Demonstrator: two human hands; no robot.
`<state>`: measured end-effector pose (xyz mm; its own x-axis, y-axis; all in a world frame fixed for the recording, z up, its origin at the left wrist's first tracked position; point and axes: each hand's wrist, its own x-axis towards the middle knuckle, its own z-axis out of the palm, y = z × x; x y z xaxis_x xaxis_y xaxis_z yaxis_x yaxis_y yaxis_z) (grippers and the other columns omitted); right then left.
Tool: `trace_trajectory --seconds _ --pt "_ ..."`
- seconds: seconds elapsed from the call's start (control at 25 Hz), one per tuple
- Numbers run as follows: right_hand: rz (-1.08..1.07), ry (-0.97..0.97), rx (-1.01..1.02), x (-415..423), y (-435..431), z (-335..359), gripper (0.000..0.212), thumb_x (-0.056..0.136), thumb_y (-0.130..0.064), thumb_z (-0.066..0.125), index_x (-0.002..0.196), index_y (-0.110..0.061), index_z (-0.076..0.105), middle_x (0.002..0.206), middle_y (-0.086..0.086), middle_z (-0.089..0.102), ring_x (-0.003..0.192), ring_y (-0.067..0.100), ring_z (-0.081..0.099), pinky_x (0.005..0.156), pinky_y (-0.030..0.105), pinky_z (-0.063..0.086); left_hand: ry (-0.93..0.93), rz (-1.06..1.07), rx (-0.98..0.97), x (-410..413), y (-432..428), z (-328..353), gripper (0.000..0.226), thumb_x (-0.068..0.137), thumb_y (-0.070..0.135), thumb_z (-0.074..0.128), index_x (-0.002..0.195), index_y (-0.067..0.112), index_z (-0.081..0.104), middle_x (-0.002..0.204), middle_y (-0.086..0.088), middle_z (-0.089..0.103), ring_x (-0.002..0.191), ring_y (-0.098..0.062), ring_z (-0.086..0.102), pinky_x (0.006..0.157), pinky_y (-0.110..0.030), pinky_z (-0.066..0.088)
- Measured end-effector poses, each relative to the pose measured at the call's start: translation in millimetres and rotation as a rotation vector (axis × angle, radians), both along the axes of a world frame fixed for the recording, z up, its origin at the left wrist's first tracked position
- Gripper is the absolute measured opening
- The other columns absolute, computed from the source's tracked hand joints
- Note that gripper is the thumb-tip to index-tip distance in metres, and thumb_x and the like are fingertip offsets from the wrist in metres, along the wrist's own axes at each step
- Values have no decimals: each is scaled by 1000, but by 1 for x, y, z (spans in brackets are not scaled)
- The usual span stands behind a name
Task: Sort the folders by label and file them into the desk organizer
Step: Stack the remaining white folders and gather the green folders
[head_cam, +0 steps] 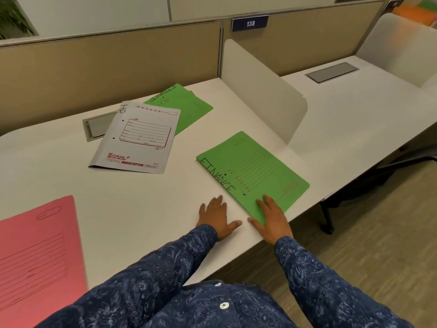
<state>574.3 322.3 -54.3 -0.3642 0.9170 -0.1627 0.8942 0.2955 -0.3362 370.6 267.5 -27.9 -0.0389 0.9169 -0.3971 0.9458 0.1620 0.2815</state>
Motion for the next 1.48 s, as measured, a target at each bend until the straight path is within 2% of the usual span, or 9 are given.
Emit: trace_trajectory --seconds 0.2,0.32,0.4,0.64,0.88,1.04,1.2,1.36,1.48 --pt "47 -7 8 -4 -3 1 79 88 -65 50 153 -25 31 164 2 18 150 21 18 122 38 16 -257 328 55 32 22 5 88 84 67 53 146 8 35 155 -5 26 136 -28 35 109 -45 35" --pt "87 -18 23 -8 -6 1 81 85 -67 49 152 -23 33 162 5 22 148 23 23 121 39 19 -702 707 57 43 34 4 58 82 42 72 117 -2 58 113 -10 60 94 -19 61 79 -32 55" --pt "95 -20 15 -9 -7 2 82 84 -68 50 151 -23 33 162 4 24 148 24 25 121 39 20 -815 854 92 45 38 5 30 82 32 74 86 5 63 83 -4 61 67 -17 57 57 -27 49" --pt "123 19 -5 -7 -7 9 79 88 -63 53 153 -26 30 162 1 22 148 22 24 121 39 21 -1031 974 60 41 49 9 66 85 8 69 138 6 30 122 -15 62 109 -30 62 99 -44 51" --pt "14 175 -19 -11 -10 30 81 89 -76 28 149 -23 36 160 2 29 147 18 26 121 43 21 -1167 860 109 32 52 14 58 89 -3 54 136 23 32 117 -12 63 100 -32 67 82 -53 58" --pt "-255 415 29 -6 19 59 70 92 -54 56 147 -16 35 154 10 37 141 26 34 117 51 29 -1222 772 179 14 42 37 58 94 -5 50 139 24 30 108 -10 64 85 -21 70 53 -35 59" --pt "-423 522 125 16 60 83 76 85 -45 71 144 -11 37 144 12 44 131 30 44 111 49 37 -1219 699 228 -27 21 64 54 95 -4 50 138 23 32 110 -12 67 89 -26 71 61 -39 60" --pt "-383 556 -172 -3 72 92 68 82 -53 70 134 -13 50 124 9 61 105 24 62 91 41 51 -1213 701 220 -78 -27 72 52 95 -3 50 133 30 36 106 -7 72 85 -22 74 60 -35 59" --pt "-238 675 -486 -38 56 90 49 85 -35 73 124 -8 60 112 9 71 89 23 72 75 34 57 -1209 746 213 -114 -70 67 52 96 -4 51 132 32 38 105 -7 75 89 -25 74 64 -39 60"
